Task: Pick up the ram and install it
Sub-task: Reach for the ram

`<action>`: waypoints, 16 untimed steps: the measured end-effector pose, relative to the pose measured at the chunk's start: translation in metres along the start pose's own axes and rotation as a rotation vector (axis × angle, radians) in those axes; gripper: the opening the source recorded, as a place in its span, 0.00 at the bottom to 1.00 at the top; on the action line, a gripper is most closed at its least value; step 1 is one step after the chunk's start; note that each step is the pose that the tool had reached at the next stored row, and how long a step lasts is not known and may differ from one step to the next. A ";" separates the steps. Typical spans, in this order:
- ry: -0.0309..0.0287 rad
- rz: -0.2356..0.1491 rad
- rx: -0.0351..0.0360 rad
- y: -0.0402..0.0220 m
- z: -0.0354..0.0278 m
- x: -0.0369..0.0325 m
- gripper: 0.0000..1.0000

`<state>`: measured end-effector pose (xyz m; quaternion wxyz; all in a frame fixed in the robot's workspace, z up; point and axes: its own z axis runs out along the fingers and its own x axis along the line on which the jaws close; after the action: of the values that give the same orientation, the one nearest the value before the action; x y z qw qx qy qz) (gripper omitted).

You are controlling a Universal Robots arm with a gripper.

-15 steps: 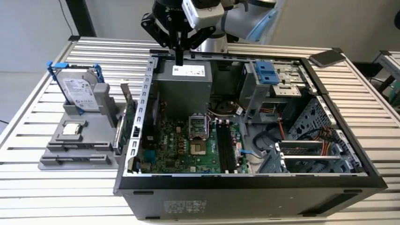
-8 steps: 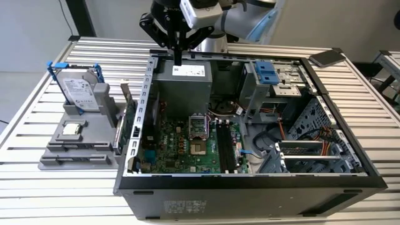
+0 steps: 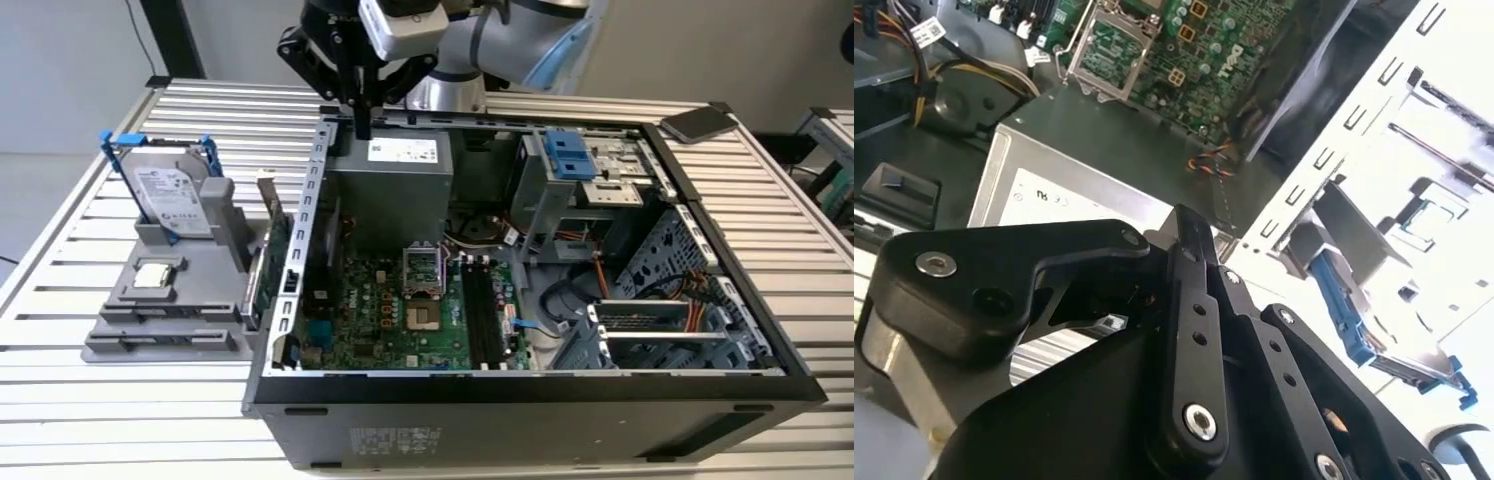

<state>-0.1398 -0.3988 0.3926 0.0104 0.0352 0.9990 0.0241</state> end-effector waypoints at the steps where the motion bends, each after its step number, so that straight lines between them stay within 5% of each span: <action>1: 0.0001 0.000 0.0001 -0.0001 -0.0001 0.0018 0.00; 16: 0.0002 -0.003 0.0000 -0.0022 -0.0007 0.0313 0.00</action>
<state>-0.1712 -0.3988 0.3926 0.0103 0.0339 0.9991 0.0240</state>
